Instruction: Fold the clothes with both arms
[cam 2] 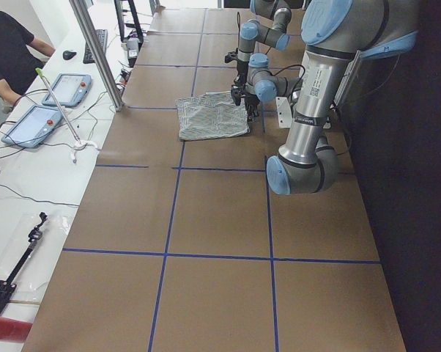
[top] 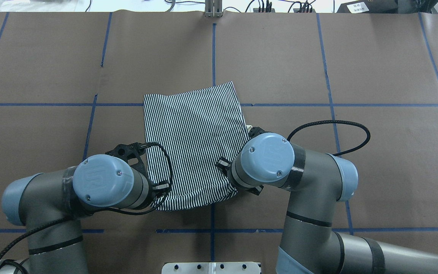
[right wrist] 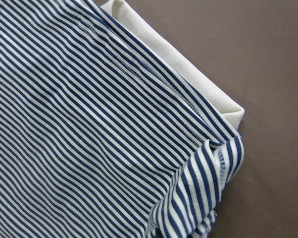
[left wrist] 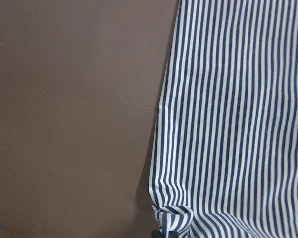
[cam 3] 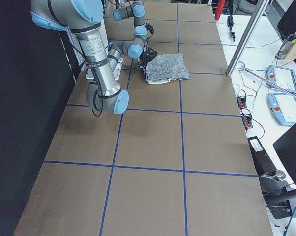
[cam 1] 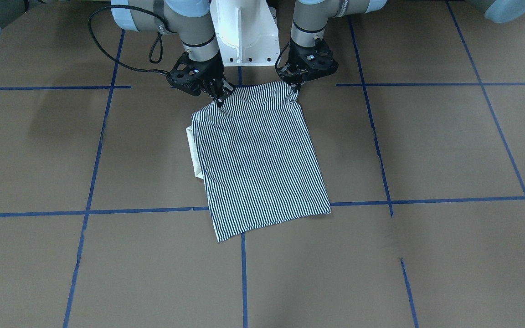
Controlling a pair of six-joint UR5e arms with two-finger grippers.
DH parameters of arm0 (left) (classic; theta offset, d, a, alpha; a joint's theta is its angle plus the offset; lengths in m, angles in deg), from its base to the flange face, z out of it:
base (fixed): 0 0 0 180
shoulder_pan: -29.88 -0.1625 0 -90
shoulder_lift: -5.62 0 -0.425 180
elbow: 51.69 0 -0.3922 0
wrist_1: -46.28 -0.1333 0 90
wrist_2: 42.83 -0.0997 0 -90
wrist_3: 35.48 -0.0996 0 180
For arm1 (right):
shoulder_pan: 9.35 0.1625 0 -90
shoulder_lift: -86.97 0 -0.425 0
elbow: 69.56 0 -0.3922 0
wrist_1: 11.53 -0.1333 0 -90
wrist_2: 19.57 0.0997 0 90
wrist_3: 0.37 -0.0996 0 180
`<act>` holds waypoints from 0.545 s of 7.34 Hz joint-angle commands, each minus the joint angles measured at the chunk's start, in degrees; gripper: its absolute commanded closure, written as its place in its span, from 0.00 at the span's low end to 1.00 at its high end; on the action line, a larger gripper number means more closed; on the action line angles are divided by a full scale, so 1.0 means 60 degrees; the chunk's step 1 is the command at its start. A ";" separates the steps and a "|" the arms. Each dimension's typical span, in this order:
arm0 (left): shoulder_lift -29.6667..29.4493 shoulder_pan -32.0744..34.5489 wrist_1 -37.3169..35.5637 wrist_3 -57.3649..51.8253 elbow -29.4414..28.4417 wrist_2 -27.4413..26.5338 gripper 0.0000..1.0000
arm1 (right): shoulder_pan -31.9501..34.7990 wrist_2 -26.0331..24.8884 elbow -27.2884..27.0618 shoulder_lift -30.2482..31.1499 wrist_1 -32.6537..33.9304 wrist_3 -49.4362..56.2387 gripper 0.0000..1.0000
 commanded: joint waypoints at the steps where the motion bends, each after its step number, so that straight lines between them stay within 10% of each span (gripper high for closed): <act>1: -0.0049 0.0488 0.0178 -0.0009 -0.0103 0.0003 1.00 | 0.0502 -0.0009 0.0524 -0.0129 -0.0611 -0.0001 1.00; 4: -0.0925 0.2827 0.2235 -0.1160 -0.2889 0.0017 1.00 | 0.2050 0.0020 0.4510 -0.2274 -0.3036 0.0655 1.00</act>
